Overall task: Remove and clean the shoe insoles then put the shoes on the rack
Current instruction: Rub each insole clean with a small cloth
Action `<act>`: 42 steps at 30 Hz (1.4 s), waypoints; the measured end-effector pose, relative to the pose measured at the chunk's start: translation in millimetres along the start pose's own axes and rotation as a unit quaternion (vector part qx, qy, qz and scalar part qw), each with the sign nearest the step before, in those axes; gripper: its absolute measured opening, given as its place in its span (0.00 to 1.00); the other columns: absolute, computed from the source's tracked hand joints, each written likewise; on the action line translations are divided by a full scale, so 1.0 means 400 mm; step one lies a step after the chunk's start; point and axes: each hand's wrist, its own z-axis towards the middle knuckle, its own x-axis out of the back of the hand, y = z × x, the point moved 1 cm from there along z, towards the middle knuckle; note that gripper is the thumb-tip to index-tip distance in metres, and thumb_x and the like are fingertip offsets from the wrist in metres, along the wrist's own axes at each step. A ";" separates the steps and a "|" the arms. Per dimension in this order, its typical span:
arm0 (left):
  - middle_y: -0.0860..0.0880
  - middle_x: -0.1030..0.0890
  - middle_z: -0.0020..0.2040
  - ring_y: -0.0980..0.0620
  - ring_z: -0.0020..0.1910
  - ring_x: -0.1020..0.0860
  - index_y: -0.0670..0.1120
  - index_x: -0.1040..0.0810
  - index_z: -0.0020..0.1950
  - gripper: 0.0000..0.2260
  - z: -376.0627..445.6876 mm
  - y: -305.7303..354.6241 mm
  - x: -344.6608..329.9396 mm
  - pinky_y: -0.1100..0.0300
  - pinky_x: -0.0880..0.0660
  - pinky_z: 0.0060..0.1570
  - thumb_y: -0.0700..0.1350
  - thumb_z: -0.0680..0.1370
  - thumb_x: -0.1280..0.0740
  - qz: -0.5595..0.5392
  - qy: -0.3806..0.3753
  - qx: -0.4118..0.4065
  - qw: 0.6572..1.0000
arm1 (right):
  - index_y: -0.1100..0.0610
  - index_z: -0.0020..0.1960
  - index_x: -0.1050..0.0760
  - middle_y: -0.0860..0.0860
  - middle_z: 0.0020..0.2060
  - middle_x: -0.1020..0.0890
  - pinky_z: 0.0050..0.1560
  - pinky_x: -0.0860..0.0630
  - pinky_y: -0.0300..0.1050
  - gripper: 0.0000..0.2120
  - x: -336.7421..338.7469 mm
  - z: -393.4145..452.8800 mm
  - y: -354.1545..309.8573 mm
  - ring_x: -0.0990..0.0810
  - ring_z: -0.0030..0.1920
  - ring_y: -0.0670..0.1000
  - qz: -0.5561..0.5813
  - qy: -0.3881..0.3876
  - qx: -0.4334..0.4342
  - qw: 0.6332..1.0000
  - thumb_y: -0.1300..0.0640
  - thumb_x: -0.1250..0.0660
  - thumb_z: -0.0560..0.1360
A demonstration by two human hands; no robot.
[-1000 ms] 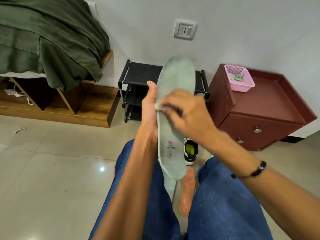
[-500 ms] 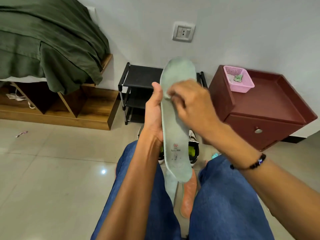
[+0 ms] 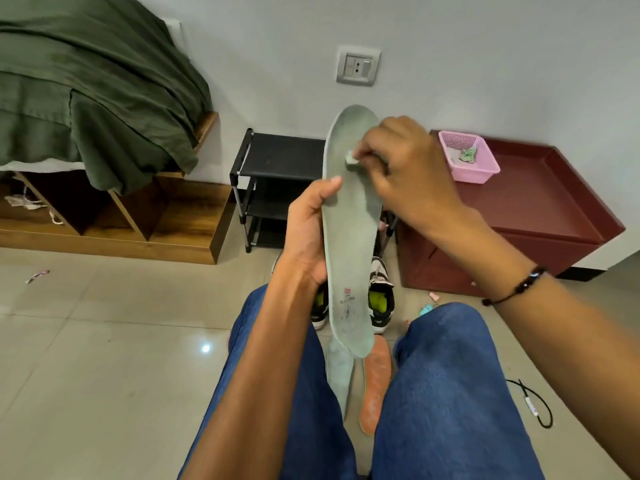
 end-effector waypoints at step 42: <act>0.38 0.18 0.50 0.43 0.50 0.19 0.34 0.30 0.62 0.21 0.003 0.011 0.011 0.53 0.23 0.55 0.49 0.82 0.50 -0.102 0.072 -0.010 0.992 | 0.62 0.38 0.22 0.55 0.34 0.21 0.43 0.27 0.47 0.05 -0.053 -0.141 -0.117 0.24 0.36 0.56 0.035 -0.002 -0.026 0.999 0.68 0.36 0.68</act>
